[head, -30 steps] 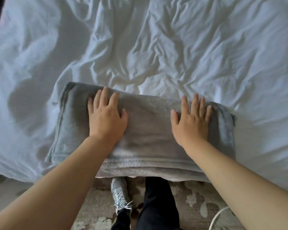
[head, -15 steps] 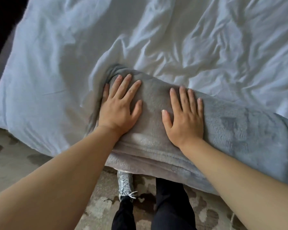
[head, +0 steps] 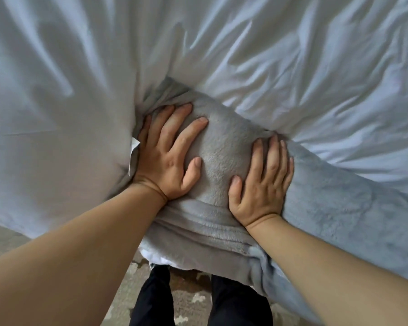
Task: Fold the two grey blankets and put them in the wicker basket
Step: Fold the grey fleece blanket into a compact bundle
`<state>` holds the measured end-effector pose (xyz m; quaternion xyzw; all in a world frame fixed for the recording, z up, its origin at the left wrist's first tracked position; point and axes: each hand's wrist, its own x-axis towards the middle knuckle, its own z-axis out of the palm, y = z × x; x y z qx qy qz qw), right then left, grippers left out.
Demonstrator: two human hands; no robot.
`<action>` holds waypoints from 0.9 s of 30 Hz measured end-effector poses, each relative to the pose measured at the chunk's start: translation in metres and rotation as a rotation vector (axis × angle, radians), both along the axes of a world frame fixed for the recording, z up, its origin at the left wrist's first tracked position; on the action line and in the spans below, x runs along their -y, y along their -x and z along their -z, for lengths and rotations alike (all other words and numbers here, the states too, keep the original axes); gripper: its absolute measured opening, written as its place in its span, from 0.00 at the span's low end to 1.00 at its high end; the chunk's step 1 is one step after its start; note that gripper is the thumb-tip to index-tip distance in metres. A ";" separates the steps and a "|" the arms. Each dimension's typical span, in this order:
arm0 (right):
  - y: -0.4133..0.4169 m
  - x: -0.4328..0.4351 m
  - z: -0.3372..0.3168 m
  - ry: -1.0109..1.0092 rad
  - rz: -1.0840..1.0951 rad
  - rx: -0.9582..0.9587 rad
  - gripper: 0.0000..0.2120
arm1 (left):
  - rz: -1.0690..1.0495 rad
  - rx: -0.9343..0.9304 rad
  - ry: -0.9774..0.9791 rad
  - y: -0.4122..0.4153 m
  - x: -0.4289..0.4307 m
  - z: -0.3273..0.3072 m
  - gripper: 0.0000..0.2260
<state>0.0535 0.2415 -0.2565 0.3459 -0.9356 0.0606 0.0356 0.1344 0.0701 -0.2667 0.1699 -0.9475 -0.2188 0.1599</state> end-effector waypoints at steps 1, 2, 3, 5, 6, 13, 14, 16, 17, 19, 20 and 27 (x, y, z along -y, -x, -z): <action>0.000 0.000 0.002 -0.003 -0.003 -0.010 0.30 | 0.002 -0.003 -0.002 0.000 0.000 0.002 0.24; 0.000 -0.001 0.004 -0.008 -0.004 -0.014 0.29 | 0.005 -0.004 -0.007 0.000 -0.001 0.003 0.24; 0.000 -0.001 0.005 -0.011 -0.004 -0.011 0.29 | 0.007 -0.005 -0.012 0.000 -0.001 0.004 0.24; -0.001 0.000 0.006 -0.006 -0.002 0.001 0.29 | 0.011 -0.008 -0.023 0.000 -0.001 0.005 0.24; -0.001 0.000 0.005 -0.001 -0.002 0.003 0.29 | 0.014 -0.012 -0.029 0.000 0.000 0.005 0.24; -0.001 0.002 0.003 0.015 -0.006 -0.023 0.30 | 0.012 -0.050 -0.063 0.001 0.000 0.000 0.24; -0.002 0.002 0.002 0.009 -0.002 -0.018 0.31 | 0.012 -0.057 -0.071 0.000 0.000 -0.002 0.24; -0.001 0.003 -0.006 -0.017 0.004 -0.006 0.31 | 0.015 -0.058 -0.096 -0.001 0.001 -0.010 0.24; 0.000 0.003 -0.012 -0.034 0.011 0.006 0.31 | 0.019 -0.044 -0.102 -0.001 0.001 -0.017 0.23; -0.002 0.002 -0.030 -0.067 0.038 0.054 0.31 | 0.027 0.016 -0.104 -0.005 0.000 -0.036 0.23; -0.004 0.002 -0.040 -0.084 0.053 0.091 0.31 | 0.032 0.057 -0.104 -0.008 0.000 -0.047 0.23; 0.006 -0.021 -0.113 -0.068 0.110 0.383 0.28 | -0.027 0.548 0.049 0.002 -0.019 -0.121 0.26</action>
